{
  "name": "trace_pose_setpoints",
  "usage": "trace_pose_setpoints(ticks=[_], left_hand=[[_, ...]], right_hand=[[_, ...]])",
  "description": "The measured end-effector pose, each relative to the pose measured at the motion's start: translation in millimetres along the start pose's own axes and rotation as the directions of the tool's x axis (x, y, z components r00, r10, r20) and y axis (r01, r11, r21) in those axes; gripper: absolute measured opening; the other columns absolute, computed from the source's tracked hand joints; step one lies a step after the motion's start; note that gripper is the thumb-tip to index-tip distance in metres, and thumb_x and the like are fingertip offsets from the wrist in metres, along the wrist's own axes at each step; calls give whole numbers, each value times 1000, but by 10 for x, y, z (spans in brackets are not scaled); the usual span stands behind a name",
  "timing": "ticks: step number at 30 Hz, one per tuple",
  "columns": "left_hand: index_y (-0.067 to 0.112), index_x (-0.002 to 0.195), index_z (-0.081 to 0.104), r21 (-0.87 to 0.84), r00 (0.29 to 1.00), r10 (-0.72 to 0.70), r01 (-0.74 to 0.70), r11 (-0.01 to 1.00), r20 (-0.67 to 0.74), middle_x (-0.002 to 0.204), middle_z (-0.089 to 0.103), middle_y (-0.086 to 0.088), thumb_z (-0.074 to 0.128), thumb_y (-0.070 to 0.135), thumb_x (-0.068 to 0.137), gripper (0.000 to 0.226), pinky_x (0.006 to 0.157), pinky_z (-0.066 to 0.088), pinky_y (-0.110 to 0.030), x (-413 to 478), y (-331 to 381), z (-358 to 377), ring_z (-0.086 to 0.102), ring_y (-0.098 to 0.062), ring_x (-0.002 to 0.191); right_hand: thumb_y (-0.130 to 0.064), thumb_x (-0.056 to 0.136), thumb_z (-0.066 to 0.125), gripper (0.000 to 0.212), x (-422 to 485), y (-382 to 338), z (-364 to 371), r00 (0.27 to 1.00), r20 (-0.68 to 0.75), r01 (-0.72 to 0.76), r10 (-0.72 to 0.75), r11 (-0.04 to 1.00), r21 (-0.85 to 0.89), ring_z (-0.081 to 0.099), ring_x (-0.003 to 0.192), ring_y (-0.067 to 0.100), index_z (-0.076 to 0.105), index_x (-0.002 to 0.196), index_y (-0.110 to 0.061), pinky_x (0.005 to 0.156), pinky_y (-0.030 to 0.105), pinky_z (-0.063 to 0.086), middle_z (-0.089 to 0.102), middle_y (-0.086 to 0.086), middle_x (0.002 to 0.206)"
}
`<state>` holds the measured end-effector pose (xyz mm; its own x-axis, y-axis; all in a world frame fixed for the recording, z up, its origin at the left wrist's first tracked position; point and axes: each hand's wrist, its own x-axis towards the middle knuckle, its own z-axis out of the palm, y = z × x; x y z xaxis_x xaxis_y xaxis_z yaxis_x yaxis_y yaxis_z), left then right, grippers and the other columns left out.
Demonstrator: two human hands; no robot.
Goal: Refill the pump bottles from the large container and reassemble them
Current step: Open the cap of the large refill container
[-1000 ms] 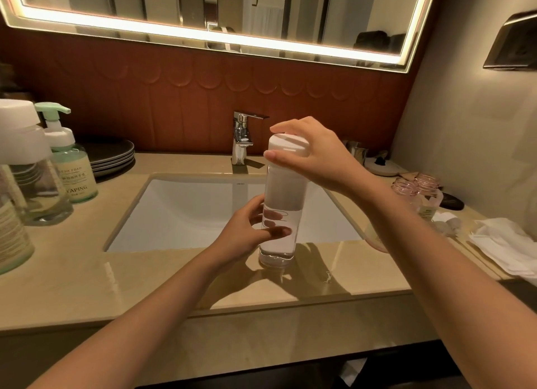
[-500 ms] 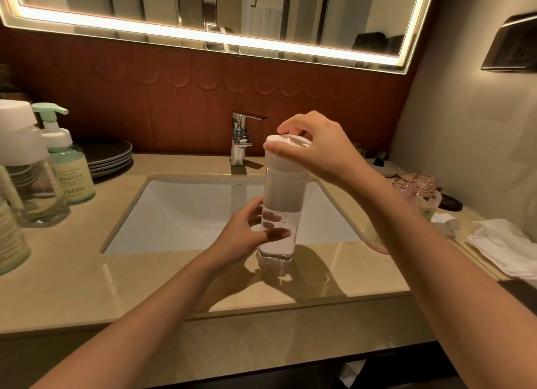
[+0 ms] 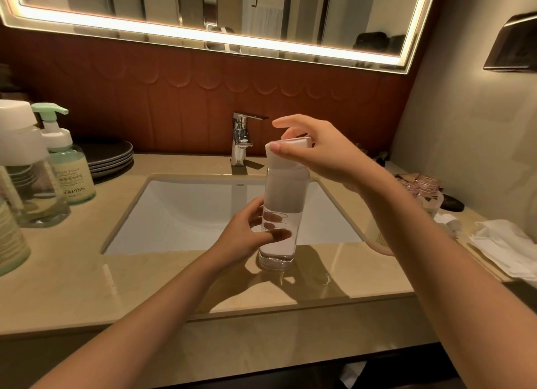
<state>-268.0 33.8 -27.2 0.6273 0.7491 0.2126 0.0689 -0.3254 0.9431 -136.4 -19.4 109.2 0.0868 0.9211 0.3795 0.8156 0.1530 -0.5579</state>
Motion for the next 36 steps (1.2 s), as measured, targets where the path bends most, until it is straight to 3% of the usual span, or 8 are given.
trace_pose_setpoints(ticks=[3,7,12,20,25,28,33,36], left_hand=[[22,136,41,8,1000,-13,13,1000,-5,128,56,-4,74,40,62,82,103,41,-45,-8,9,0,51,-22,119],[21,133,43,-2,1000,-13,13,1000,-4,122,58,-4,75,32,67,75,101,43,-47,-7,20,8,53,-23,115],[24,128,45,-10,1000,-12,12,1000,-1,114,60,-1,73,39,60,75,100,44,-47,-17,22,7,54,-21,113],[22,132,44,-11,1000,-13,13,1000,-9,124,57,-4,74,39,60,79,102,42,-47,-10,15,10,52,-23,117],[28,124,47,-14,1000,-7,7,1000,-9,115,61,1,76,34,64,67,100,44,-46,0,-9,2,55,-22,113],[28,124,46,-23,1000,-8,8,1000,-4,117,60,0,73,39,60,71,101,43,-47,-1,5,10,53,-23,115],[22,129,46,-20,1000,7,-7,1000,3,120,59,-3,74,37,62,74,102,43,-43,-7,-7,-4,53,-22,116],[24,126,47,-27,1000,4,-4,1000,3,120,59,-3,76,26,69,64,101,44,-42,7,-27,-10,53,-23,116]], right_hand=[[-38,86,61,53,-20,-39,-59,996,92,-10,0,994,110,48,111,9,41,134,-33,76,15,42,50,-3,130],[-48,86,55,60,10,-127,-91,996,91,12,-12,1000,-7,37,129,14,33,140,-33,95,29,35,36,-3,146],[-63,77,56,66,25,-65,40,999,31,48,-40,953,-300,46,113,11,48,131,-24,79,17,37,47,-1,134],[-45,82,63,55,-4,86,22,994,101,43,-50,996,73,39,118,6,44,131,-32,89,19,40,40,-6,141],[-75,71,49,80,-4,11,5,997,-53,50,-64,971,-235,33,128,17,36,138,-33,103,42,36,33,-1,143],[-71,75,50,74,2,-47,47,996,-77,6,-38,925,-379,39,123,18,43,135,-28,94,34,39,41,1,137],[-36,87,60,63,-41,-63,-62,994,110,1,-4,1000,24,36,130,14,30,143,-33,91,24,32,39,-4,145],[-48,86,56,70,-51,-108,-84,998,67,23,-23,1000,-2,27,137,14,21,146,-34,101,29,28,26,-6,153]])
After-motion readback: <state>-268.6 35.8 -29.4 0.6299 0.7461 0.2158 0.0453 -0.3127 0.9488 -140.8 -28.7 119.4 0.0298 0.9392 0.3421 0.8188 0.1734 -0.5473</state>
